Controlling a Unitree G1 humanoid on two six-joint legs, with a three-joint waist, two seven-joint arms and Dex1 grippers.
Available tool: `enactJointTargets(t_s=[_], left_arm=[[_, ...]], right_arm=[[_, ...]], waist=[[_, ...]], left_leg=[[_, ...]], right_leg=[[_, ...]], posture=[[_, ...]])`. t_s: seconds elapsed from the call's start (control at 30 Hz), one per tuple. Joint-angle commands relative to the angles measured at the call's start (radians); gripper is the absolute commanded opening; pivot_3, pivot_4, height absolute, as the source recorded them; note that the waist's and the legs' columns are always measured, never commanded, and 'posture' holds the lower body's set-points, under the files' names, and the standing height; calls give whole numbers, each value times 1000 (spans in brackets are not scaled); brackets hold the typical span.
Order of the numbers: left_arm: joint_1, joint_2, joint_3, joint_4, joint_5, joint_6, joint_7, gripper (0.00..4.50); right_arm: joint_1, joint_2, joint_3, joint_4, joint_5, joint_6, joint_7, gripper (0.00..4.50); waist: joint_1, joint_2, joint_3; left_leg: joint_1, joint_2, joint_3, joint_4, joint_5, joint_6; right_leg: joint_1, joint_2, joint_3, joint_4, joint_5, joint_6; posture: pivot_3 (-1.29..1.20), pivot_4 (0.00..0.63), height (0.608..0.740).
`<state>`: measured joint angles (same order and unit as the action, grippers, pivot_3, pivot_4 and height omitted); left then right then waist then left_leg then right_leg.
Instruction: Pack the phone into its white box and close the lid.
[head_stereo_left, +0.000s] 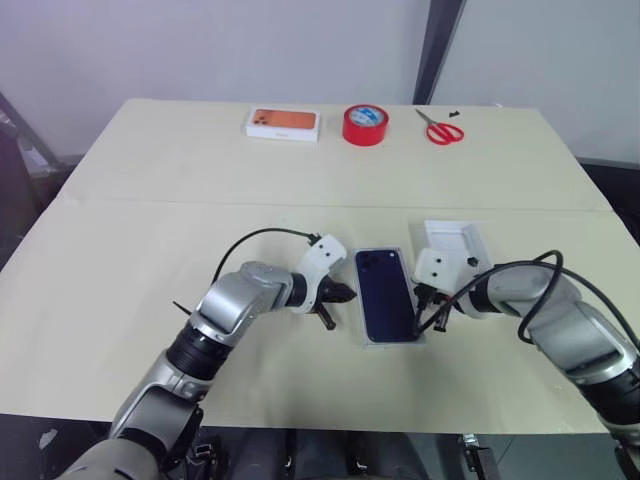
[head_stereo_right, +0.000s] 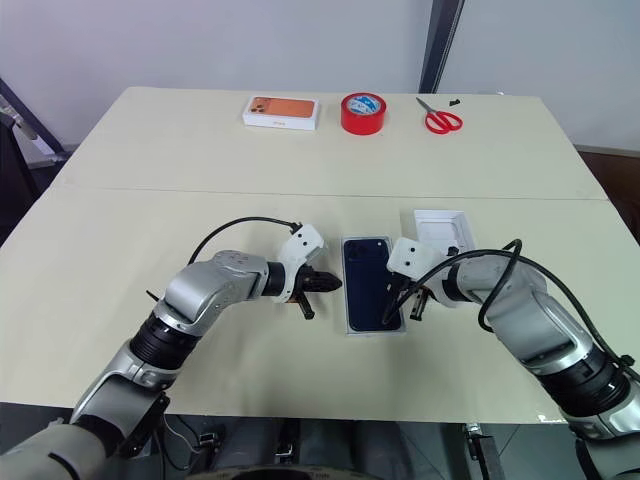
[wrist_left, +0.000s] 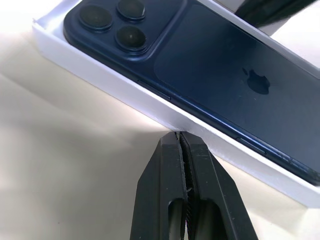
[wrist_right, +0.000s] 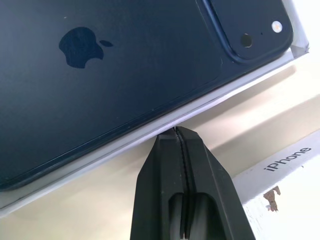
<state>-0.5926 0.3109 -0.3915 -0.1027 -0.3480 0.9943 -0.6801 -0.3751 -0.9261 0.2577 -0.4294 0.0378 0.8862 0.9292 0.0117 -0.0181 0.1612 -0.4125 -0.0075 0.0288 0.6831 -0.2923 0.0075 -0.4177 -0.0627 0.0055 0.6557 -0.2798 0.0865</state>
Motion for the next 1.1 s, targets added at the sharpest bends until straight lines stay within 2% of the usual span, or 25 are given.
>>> enactJointTargets(t_s=[0.03,0.1,0.17,0.27,0.4,0.57,0.7,0.8,0.97,1.1], left_arm=[[24,31,38,-76,-32,14,-27,37],[48,67,64,-116,-44,5,-40,37],[86,104,98,-156,-49,-79,-69,37],[171,153,150,-202,-31,-296,-128,37],[285,216,196,-229,-35,-515,-233,37],[349,257,238,-237,-64,-601,-301,37],[350,245,251,-237,-81,-610,-297,37],[343,229,250,-238,-86,-607,-284,37],[344,222,243,-234,-84,-610,-276,37],[341,214,276,-207,-86,-616,-247,37]], right_arm=[[-36,-29,-124,-63,98,56,49,1351],[-58,-20,-190,-68,156,126,51,2315],[-77,-6,-245,-61,209,221,39,3314],[-129,50,-280,-22,239,437,-45,3314],[-217,201,-329,69,199,694,-223,3314],[-207,265,-353,105,229,728,-362,3314],[-173,303,-359,107,261,728,-458,3314],[-161,337,-379,96,312,728,-522,2432],[-162,353,-412,89,415,728,-628,45],[-235,388,-507,122,499,728,-718,45]], waist=[[-2,0,0],[-7,0,0],[-11,0,0],[-13,0,0],[-22,1,0],[-21,2,0],[-24,2,0],[-27,3,-1],[-26,3,-1],[-28,3,-1]], left_leg=[[0,0,0,0,0,0],[0,1,0,0,0,0],[0,1,0,0,0,0],[1,2,0,-1,0,0],[1,2,0,-2,0,-2],[-1,2,0,-3,0,-2],[-1,2,0,-3,0,-2],[-1,2,0,-3,0,-1],[-1,2,0,-3,0,-1],[-1,2,1,-2,0,-1]], right_leg=[[0,0,0,0,0,0],[0,0,0,0,0,0],[0,1,0,0,0,0],[0,0,0,0,0,0],[-1,-1,0,0,0,-1],[-2,-2,0,0,0,-1],[-3,-2,0,0,0,-1],[-3,-2,0,0,0,0],[-3,-1,0,1,0,0],[-3,-1,0,2,0,0]], posture=[[0,150,725],[0,150,725],[0,150,725],[0,150,725],[0,150,725],[0,150,725],[0,150,725],[0,150,725],[0,150,725],[0,150,725]])
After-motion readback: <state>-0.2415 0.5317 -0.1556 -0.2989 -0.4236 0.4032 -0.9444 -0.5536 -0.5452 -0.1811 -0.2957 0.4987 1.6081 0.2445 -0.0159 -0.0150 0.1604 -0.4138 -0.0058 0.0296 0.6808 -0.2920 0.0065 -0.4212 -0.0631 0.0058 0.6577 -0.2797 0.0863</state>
